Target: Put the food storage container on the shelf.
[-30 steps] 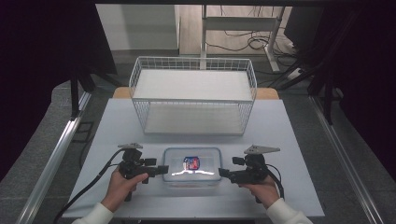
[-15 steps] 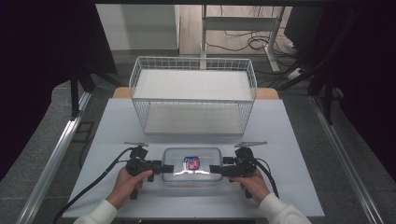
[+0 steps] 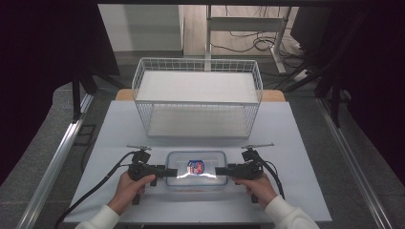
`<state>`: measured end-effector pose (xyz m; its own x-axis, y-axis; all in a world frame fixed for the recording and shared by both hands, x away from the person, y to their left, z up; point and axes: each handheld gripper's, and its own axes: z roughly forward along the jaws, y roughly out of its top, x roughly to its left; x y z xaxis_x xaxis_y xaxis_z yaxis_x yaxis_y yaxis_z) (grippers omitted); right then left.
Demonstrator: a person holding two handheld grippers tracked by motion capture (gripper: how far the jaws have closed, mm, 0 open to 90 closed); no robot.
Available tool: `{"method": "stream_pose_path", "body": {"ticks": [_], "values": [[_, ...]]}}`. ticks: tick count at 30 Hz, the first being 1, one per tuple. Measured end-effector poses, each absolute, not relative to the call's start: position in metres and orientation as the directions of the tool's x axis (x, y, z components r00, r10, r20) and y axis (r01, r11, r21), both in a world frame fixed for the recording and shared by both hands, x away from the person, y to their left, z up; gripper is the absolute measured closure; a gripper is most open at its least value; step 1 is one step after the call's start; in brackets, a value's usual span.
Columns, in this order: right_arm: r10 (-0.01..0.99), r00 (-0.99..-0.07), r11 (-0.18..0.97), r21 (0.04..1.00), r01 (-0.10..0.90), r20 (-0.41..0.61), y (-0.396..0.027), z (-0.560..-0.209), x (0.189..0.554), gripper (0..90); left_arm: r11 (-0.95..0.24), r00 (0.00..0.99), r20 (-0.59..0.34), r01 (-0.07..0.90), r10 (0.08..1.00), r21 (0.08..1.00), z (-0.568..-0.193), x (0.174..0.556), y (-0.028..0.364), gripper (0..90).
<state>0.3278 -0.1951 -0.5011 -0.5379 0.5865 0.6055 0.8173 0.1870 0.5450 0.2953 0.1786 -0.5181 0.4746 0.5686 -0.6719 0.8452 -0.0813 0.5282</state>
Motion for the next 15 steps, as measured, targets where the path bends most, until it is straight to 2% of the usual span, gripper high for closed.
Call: {"method": "stream_pose_path", "body": {"ticks": [5,15], "values": [[0.588,-0.535,0.167,0.555,0.815,0.607,-0.200,-0.496,0.322,40.5,-0.060,0.476,-0.672,0.838,0.567,0.543,-0.514,0.291,0.181,37.6],[0.596,-0.544,0.158,0.578,0.801,0.591,-0.202,-0.487,0.309,46.5,-0.052,0.491,-0.651,0.819,0.579,0.571,-0.507,0.275,0.182,43.8]]}}
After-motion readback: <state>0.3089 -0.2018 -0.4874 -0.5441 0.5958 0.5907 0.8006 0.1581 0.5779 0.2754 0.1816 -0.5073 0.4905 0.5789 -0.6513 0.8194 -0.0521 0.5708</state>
